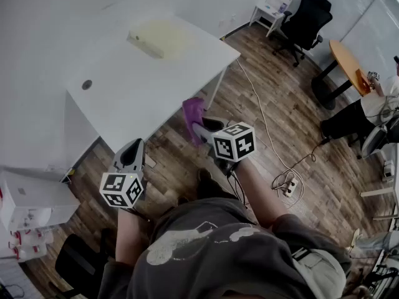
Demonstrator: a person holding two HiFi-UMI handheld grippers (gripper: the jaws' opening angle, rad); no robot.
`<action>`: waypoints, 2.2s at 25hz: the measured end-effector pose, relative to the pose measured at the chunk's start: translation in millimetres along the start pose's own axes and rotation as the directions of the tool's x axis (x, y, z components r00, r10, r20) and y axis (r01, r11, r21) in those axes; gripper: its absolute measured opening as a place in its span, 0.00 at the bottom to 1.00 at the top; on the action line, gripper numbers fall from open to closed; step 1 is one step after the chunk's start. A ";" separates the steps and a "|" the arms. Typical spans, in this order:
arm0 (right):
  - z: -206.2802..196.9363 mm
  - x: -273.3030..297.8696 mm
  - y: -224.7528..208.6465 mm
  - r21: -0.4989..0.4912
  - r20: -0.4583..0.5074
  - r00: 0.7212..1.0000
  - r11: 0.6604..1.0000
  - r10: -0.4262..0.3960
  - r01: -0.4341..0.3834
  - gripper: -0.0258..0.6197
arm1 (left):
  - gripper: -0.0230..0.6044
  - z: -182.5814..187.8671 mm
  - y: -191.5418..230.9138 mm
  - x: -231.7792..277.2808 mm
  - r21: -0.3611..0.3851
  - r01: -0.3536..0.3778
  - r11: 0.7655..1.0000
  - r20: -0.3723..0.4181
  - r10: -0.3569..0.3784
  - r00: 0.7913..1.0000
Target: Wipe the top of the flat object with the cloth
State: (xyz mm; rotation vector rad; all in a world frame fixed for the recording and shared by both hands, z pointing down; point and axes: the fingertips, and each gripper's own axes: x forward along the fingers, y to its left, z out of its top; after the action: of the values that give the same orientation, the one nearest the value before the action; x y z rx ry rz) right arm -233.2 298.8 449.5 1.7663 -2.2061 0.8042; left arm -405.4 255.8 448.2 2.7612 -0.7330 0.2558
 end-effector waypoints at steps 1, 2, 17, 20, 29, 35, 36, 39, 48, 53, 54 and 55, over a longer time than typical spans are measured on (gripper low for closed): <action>-0.6 0.0 2.0 -0.005 -0.001 1.000 1.000 0.000 0.000 0.19 | 0.04 0.2 0.5 -1.8 0.002 0.001 1.000 0.000 -0.001 1.000; -1.1 -0.1 3.9 -0.009 -0.002 1.000 1.000 -0.001 0.001 0.19 | 0.04 0.3 1.0 -3.4 0.004 0.001 1.000 0.000 -0.001 1.000; -16.9 6.2 27.7 -0.032 -0.053 0.998 0.999 0.020 -0.022 0.19 | 0.04 -8.1 3.0 -21.0 -0.005 0.012 1.000 -0.017 -0.012 1.000; -18.1 10.5 33.7 -0.044 -0.058 0.998 0.999 0.021 -0.023 0.19 | 0.04 -11.6 8.6 -27.3 -0.016 0.002 1.000 -0.014 -0.003 1.000; -4.5 24.1 32.1 -0.025 -0.024 1.000 1.000 0.017 -0.018 0.19 | 0.04 -16.3 20.0 -27.6 -0.044 -0.012 0.999 0.002 0.012 1.000; 2.5 31.3 14.0 -0.002 -0.032 0.999 1.000 0.014 -0.014 0.19 | 0.04 -16.5 29.5 -16.1 -0.062 -0.029 0.998 -0.002 0.029 1.000; 4.5 32.8 9.6 0.002 -0.030 0.999 1.000 0.014 -0.014 0.19 | 0.04 -16.1 30.6 -12.9 -0.063 -0.031 0.998 -0.004 0.031 1.000; 13.3 39.1 -5.9 0.008 -0.026 1.000 1.000 0.011 -0.010 0.19 | 0.04 -12.4 33.1 -0.5 -0.065 -0.042 0.997 -0.008 0.042 0.999; 54.8 74.1 -70.7 0.024 -0.008 0.998 0.997 0.067 -0.067 0.19 | 0.04 12.4 50.5 65.6 -0.054 -0.106 0.993 -0.012 0.105 0.994; 75.6 86.5 -133.3 0.052 -0.019 0.996 0.995 0.082 -0.081 0.19 | 0.04 27.1 54.2 117.4 -0.063 -0.155 0.986 -0.021 0.154 0.988; 82.0 88.9 -146.3 0.055 -0.021 0.996 0.995 0.085 -0.084 0.19 | 0.04 30.0 53.1 127.9 -0.067 -0.163 0.984 -0.024 0.161 0.987; 88.8 91.7 -157.9 0.057 -0.023 0.996 0.994 0.091 -0.090 0.19 | 0.04 32.5 51.9 137.7 -0.069 -0.171 0.983 -0.029 0.169 0.985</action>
State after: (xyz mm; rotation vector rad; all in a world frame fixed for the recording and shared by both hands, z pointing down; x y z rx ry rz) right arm -92.1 153.5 464.6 1.6815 -2.2829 0.9104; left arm -310.6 139.4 461.3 2.6274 -0.9548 0.2895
